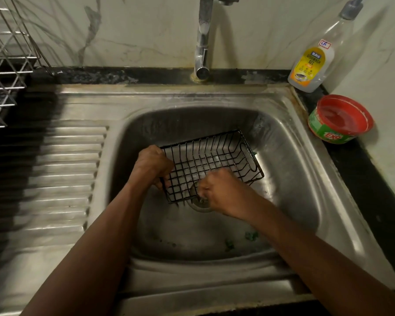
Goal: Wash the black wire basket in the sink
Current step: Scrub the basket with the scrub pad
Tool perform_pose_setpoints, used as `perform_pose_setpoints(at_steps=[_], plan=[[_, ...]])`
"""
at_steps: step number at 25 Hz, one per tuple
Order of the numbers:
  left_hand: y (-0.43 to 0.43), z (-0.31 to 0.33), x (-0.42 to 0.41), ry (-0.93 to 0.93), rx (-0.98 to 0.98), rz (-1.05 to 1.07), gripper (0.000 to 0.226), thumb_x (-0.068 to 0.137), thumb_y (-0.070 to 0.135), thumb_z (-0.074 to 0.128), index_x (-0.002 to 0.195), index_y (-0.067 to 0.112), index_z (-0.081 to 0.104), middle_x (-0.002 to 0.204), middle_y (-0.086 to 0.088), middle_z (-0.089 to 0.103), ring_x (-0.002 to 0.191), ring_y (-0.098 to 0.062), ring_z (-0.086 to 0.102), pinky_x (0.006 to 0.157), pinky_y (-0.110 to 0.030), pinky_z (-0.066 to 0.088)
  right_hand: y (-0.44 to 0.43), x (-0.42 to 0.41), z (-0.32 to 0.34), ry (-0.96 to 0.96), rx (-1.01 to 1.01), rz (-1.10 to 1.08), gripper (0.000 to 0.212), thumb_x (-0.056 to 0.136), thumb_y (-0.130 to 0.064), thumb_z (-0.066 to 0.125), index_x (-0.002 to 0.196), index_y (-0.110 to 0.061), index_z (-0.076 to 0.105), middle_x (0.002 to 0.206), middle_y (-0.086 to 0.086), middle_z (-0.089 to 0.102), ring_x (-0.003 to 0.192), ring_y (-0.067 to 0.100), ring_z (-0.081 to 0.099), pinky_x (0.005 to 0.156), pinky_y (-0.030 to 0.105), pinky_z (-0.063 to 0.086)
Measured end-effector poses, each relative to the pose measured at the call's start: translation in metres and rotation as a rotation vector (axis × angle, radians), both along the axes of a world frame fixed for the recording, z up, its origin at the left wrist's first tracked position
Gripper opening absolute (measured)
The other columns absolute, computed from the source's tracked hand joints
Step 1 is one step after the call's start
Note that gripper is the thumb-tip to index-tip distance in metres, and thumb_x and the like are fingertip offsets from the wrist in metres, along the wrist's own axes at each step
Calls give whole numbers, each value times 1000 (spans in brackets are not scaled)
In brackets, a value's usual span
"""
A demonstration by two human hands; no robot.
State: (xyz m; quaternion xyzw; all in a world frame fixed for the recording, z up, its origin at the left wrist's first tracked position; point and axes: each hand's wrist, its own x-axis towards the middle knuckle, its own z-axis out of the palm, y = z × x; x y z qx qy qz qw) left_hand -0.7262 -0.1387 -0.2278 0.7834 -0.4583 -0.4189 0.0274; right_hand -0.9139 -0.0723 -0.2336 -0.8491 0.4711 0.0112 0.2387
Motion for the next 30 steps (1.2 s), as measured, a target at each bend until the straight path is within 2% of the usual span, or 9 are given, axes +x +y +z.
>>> perform_pose_setpoints(at_steps=[2,4,8,12,15,19,21,25,30], plan=[[0,-2,2,30,-1,21,8,97,3,58,96,-2,64,60,-13,74,44,-21,70,42,-28,57,-9,33,-8,-63,62,6,10,90,-6,71,92,-16,76,92,-4,71,86,8,66,82,28,59],[0,-4,3,94,-13,66,9,96,1,57,100,-1,65,63,-15,74,56,-27,75,62,-38,64,-21,47,-18,-196,209,-104,16,89,-5,73,88,-21,78,90,-9,72,85,4,68,84,31,61],[0,-7,4,270,-34,81,21,102,11,54,118,-1,62,95,-20,71,73,-27,67,77,-44,61,-33,57,-27,-579,426,-542,10,89,-5,76,88,-15,76,88,3,76,74,15,75,73,31,65],[0,-11,0,435,62,75,22,107,5,41,117,-1,59,92,-26,69,86,-44,73,83,-59,60,-61,69,-39,-713,208,-773,4,93,-12,74,95,-11,77,91,3,77,81,16,75,75,27,62],[-1,-12,-2,470,85,52,30,108,6,35,129,2,56,109,-26,70,88,-43,75,78,-58,62,-72,72,-45,-771,225,-865,7,91,-9,75,97,-9,77,92,3,77,82,10,72,79,25,61],[-7,-15,5,400,67,37,45,103,-7,41,142,15,46,114,-29,68,86,-42,76,80,-56,62,-54,56,-43,-670,626,-827,8,90,2,72,96,-3,74,91,9,76,76,16,74,73,30,64],[-7,-14,5,403,71,6,55,101,-7,49,149,16,40,110,-27,70,85,-40,76,81,-54,62,-54,53,-45,-756,693,-820,12,89,5,71,100,1,73,91,11,75,80,19,72,77,31,64],[-3,-11,2,425,75,0,44,104,0,51,145,16,46,92,-22,72,67,-29,74,65,-45,65,-68,64,-53,-955,737,-914,21,89,8,66,101,-8,72,102,14,75,96,28,73,92,42,60],[-6,-13,-4,388,72,30,59,99,-7,53,149,23,42,95,-25,73,72,-30,75,71,-48,64,-66,74,-62,-974,733,-1110,17,95,0,58,91,-11,71,89,13,75,79,27,70,74,37,60]])
